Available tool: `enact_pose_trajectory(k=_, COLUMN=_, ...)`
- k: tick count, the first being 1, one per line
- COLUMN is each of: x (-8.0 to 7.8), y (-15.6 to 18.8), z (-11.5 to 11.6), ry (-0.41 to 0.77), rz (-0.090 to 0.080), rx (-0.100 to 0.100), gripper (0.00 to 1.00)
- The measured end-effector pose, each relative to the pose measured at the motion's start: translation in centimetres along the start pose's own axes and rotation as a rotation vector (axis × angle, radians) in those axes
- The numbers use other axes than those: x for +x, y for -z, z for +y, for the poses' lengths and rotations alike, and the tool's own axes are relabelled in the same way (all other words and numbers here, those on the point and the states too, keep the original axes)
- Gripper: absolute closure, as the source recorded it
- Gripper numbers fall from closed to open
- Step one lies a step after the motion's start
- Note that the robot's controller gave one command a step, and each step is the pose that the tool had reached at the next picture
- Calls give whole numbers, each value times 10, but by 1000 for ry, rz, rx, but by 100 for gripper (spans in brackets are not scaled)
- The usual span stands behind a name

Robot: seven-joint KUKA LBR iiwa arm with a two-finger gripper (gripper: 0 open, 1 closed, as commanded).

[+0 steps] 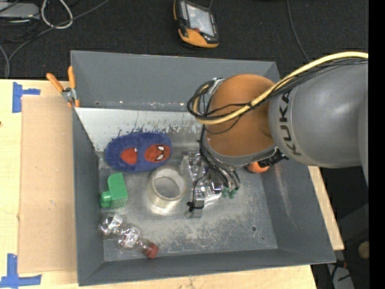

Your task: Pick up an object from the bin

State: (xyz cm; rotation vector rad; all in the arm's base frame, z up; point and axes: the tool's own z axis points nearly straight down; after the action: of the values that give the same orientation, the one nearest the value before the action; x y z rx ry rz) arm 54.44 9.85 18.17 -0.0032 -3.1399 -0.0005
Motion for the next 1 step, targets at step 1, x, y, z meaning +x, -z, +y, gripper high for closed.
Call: enact_pose_trajectory(k=1, x=-12, y=-115, z=14, ry=-75, rz=10, rx=1, gripper=0)
